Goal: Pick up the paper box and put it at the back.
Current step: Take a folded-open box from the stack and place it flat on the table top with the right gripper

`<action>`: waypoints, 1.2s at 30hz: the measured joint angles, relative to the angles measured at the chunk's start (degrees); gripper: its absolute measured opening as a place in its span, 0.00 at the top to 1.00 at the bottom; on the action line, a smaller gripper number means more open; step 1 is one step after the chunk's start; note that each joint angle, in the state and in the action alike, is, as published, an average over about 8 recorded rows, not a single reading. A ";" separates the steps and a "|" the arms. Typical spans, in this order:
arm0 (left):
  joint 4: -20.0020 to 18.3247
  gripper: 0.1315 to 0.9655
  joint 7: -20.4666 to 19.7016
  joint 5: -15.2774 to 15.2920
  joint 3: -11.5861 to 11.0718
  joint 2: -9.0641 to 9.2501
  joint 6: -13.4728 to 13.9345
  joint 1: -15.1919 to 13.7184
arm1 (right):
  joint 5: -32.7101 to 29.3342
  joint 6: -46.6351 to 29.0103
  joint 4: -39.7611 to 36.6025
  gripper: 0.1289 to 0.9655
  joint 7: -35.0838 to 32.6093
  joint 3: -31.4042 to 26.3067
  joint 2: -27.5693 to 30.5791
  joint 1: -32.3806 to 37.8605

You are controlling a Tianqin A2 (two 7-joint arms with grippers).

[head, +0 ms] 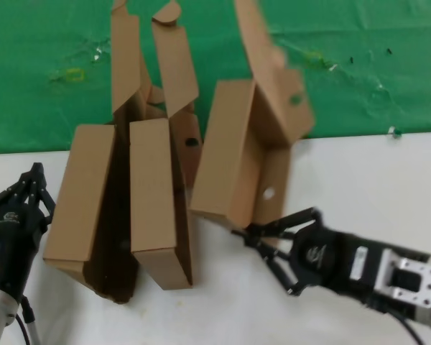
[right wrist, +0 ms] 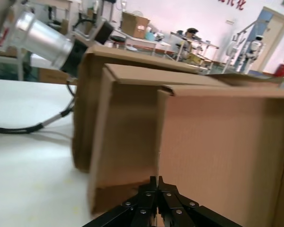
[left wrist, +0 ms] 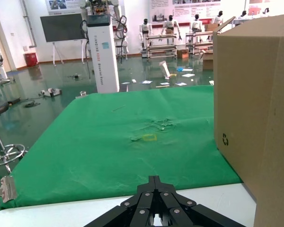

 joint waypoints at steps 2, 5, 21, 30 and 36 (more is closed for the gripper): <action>0.00 0.99 0.00 0.00 0.00 0.00 0.00 0.00 | -0.16 0.62 1.21 0.96 0.75 1.64 1.50 -0.88; 0.00 0.99 0.00 0.01 0.00 0.00 0.00 0.00 | -1.16 1.71 3.52 0.97 2.84 4.78 4.63 -2.56; 0.00 0.99 0.00 0.01 0.00 0.00 0.00 0.00 | -33.78 -9.35 1.41 0.98 28.82 5.40 10.33 15.79; 0.00 0.99 0.00 0.01 0.00 0.00 0.00 0.00 | -57.20 -21.31 -14.74 0.98 38.08 -13.96 -1.79 38.15; 0.00 0.99 0.00 0.01 0.00 0.00 0.00 0.00 | -72.13 -23.90 -23.48 0.98 42.79 -23.67 -9.34 46.89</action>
